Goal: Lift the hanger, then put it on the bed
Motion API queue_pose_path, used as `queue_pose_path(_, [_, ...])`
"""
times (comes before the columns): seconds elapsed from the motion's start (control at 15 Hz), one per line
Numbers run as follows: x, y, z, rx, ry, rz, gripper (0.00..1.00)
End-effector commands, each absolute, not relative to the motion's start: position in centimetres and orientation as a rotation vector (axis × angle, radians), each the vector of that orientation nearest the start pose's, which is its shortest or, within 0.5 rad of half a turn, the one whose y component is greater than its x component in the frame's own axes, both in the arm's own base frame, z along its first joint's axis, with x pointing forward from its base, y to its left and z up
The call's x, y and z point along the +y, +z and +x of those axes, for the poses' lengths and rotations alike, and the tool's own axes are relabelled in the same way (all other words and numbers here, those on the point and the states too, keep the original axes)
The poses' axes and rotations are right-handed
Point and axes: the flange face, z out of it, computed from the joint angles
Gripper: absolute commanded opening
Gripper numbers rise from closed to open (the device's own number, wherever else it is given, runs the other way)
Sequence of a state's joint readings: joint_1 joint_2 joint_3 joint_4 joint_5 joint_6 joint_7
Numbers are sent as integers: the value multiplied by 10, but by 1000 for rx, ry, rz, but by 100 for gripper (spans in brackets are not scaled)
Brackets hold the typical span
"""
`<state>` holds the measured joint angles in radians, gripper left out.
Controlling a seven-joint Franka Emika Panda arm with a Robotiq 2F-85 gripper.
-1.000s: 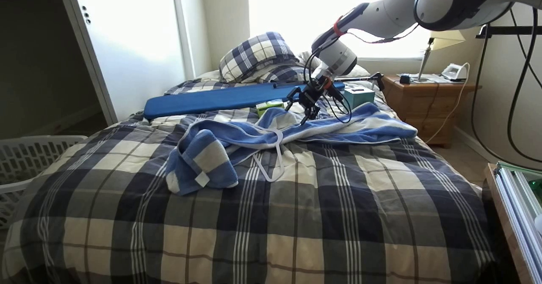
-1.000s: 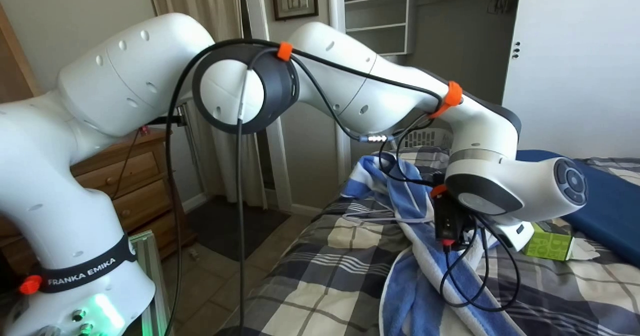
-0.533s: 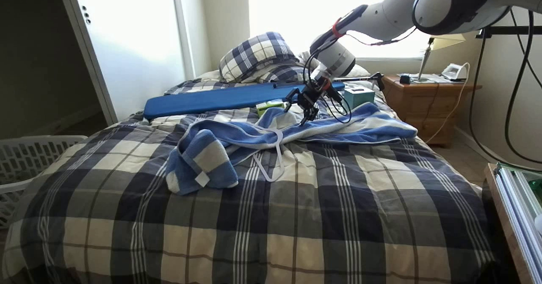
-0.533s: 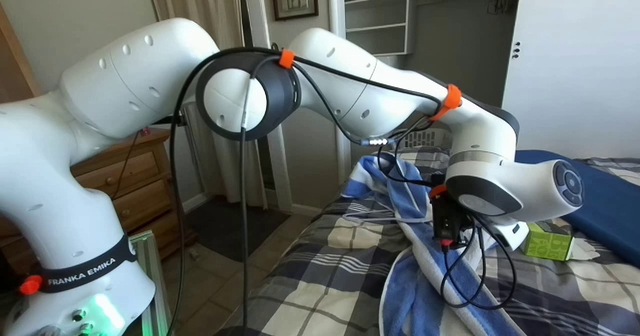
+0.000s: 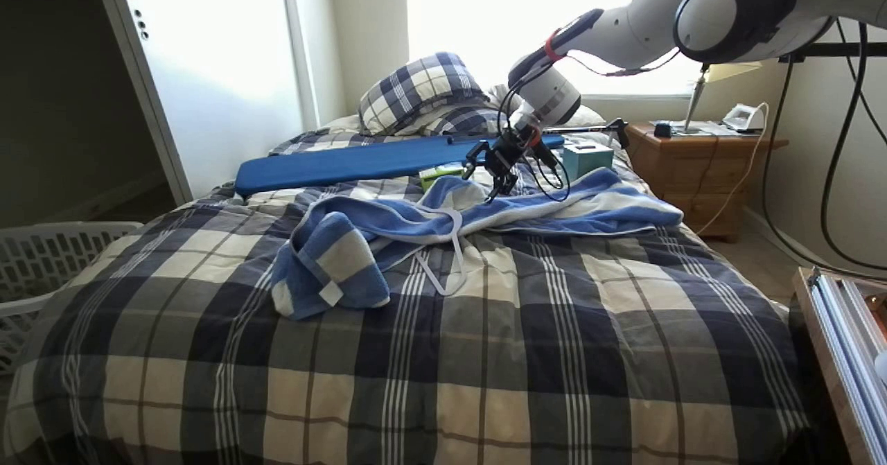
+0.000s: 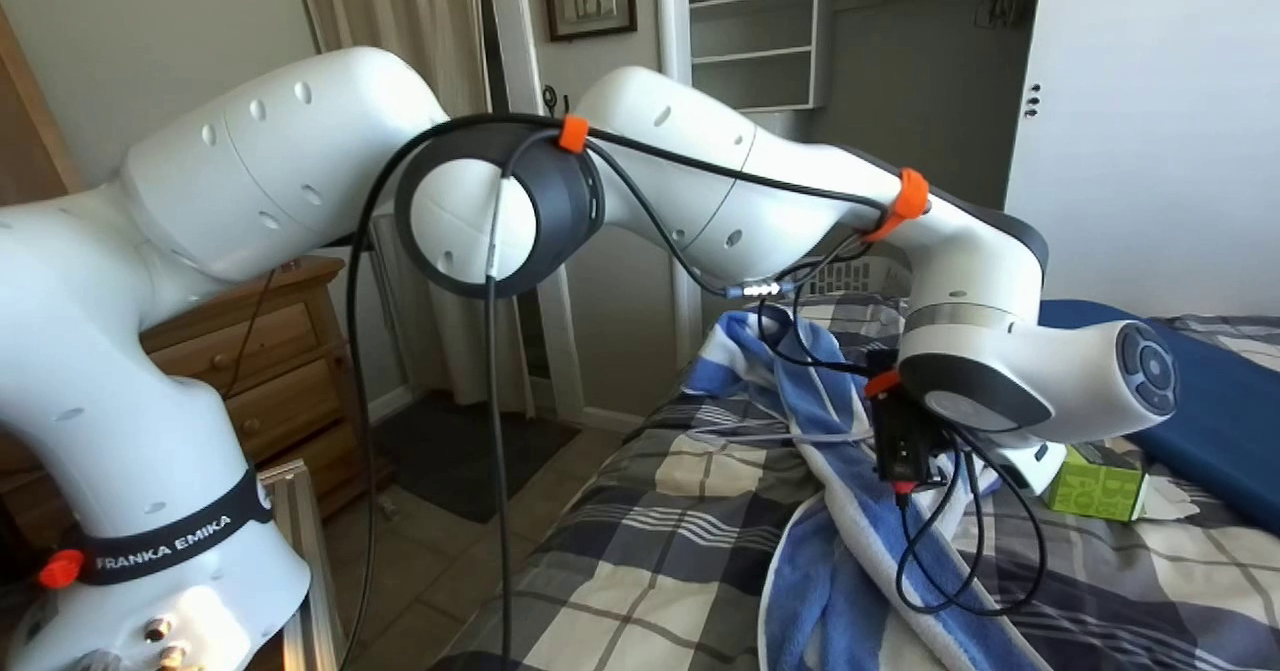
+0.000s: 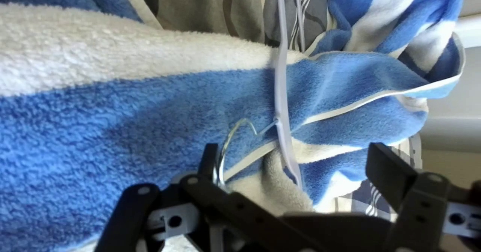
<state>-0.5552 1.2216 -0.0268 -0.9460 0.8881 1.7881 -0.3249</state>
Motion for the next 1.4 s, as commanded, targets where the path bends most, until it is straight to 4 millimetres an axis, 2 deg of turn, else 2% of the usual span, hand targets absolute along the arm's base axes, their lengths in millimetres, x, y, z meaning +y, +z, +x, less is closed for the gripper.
queue_pose_path(0.0, [-356,121,671,603,-130,-2145,100])
queue_pose_path(0.27, [-356,120,671,548,-155,-2118,100])
queue_pose_path(0.33, [-356,120,671,541,-162,-2113,75])
queue_pose_path(0.4, [-356,120,671,535,-168,-2111,74])
queue_pose_path(0.47, [-356,120,671,533,-171,-2106,68])
queue_pose_path(1.0, [-354,126,671,543,-155,-2101,10])
queue_pose_path(1.13, [-354,129,670,558,-142,-2110,1])
queue_pose_path(1.33, [-354,133,669,591,-120,-2116,0])
